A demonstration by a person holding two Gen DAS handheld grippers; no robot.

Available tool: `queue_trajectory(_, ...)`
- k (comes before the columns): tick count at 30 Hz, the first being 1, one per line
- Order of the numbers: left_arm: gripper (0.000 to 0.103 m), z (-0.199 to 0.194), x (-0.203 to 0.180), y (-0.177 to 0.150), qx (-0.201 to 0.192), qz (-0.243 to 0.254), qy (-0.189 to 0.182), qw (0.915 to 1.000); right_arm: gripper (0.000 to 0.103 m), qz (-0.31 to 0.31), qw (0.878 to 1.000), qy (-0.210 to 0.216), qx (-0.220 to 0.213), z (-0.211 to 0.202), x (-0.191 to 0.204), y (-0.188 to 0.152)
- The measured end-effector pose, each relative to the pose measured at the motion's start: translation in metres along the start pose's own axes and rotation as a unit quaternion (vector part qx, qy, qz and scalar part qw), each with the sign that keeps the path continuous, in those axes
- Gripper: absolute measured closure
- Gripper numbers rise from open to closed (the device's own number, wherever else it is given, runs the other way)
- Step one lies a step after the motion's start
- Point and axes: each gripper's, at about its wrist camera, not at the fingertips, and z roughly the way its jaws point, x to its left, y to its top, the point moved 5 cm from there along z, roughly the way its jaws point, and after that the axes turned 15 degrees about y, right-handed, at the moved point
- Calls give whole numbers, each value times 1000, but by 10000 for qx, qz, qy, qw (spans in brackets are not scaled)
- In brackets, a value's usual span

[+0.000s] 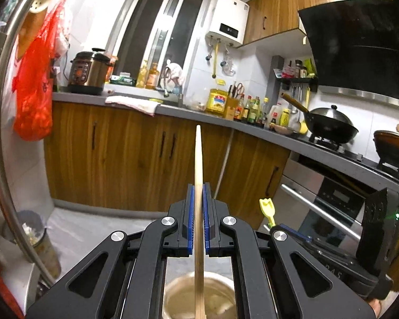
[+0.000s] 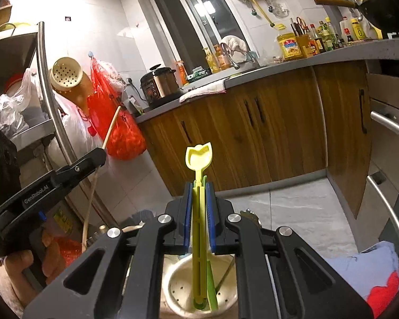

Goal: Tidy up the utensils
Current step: 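Lift the chopstick and yellow-green utensil up to the ceramic holder with both tools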

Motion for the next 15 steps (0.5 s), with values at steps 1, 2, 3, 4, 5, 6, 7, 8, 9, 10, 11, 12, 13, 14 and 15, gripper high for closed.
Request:
queue_trajectory(1,97,2,1,0,-30,-23,8,10000,93,22,10000,10,-31,2,-2,-1)
queue_trajectory(2,97,4,2,0,-78,-62,26,9999,93,23,10000,8,-56,4,-3,-2)
queue_trajectory(3,97,5,3,0,-106,-88,22,9999,93,16,10000,12,-60,5,-4,-3)
queue_trajectory(4,97,6,3,0,-128,-88,33,9999,93,6,10000,12,-57,7,-5,-5)
queue_trajectory(5,97,7,2,-1,-140,-69,57,9999,93,-8,10000,5,-53,8,-6,-7)
queue_trajectory(6,97,9,1,-4,-163,-41,93,9998,93,-25,10000,2,-51,9,-6,-9)
queue_trajectory(7,97,9,1,-5,-183,-29,106,9998,93,-52,10000,-6,-47,10,-6,-11)
queue_trajectory(8,97,10,0,-7,-177,-12,102,9998,93,-70,10000,-1,-39,11,-7,-14)
queue_trajectory(9,97,12,-1,-10,-157,2,102,9998,93,-79,10000,2,-35,11,-6,-16)
queue_trajectory(10,97,13,-1,-13,-132,11,95,9999,93,-96,9999,-11,-33,11,-7,-19)
queue_trajectory(11,97,13,-1,-15,-125,23,99,9999,93,-108,9999,-28,-38,11,-7,-21)
queue_trajectory(12,97,13,-1,-18,-122,52,115,9998,93,-108,9999,-38,-45,11,-7,-22)
queue_trajectory(13,97,12,-1,-20,-121,63,119,9998,93,-104,9999,-45,-49,11,-7,-23)
queue_trajectory(14,97,12,-1,-21,-117,71,123,9998,93,-102,9999,-47,-50,11,-7,-25)
queue_trajectory(15,97,12,0,-23,-92,75,118,9999,93,-111,9999,-62,-48,11,-7,-26)
